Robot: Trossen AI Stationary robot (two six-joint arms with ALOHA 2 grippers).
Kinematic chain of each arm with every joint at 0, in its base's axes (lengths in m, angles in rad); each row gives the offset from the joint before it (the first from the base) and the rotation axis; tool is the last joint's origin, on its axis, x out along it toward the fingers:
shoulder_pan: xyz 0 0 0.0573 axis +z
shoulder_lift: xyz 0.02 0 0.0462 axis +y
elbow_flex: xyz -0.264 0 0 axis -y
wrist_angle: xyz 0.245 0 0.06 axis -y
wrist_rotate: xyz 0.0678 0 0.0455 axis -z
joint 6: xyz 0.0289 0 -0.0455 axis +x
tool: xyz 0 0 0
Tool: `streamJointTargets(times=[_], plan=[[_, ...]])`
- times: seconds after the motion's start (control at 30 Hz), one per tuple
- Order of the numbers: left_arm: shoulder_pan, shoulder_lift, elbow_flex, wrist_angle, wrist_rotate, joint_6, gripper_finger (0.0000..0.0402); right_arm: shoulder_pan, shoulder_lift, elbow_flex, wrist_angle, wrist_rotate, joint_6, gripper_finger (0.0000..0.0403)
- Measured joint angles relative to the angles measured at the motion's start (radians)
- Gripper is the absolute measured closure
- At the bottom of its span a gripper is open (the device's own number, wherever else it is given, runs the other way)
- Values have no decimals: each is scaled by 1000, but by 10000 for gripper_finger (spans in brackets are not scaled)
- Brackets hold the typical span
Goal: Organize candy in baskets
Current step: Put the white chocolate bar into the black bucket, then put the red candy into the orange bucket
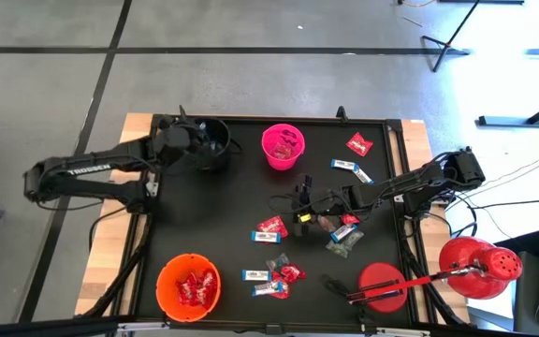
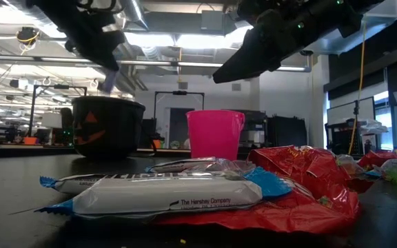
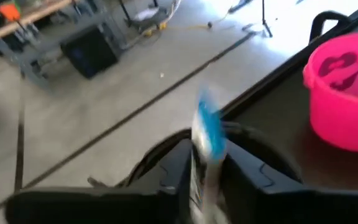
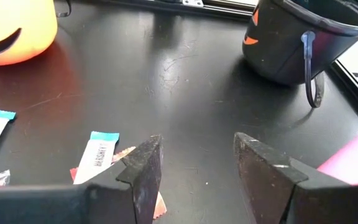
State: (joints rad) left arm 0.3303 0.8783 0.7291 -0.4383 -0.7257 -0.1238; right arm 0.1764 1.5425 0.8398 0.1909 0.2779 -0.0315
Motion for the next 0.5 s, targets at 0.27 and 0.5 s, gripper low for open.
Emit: streamJointTargets(times=[0.27, 0.5], plan=[[41, -3, 0, 11, 71, 2, 253, 0, 0, 0, 0, -16, 0, 205], [-51, -16, 0, 167, 409, 102, 248, 1, 0, 0, 0, -166, 2, 205]])
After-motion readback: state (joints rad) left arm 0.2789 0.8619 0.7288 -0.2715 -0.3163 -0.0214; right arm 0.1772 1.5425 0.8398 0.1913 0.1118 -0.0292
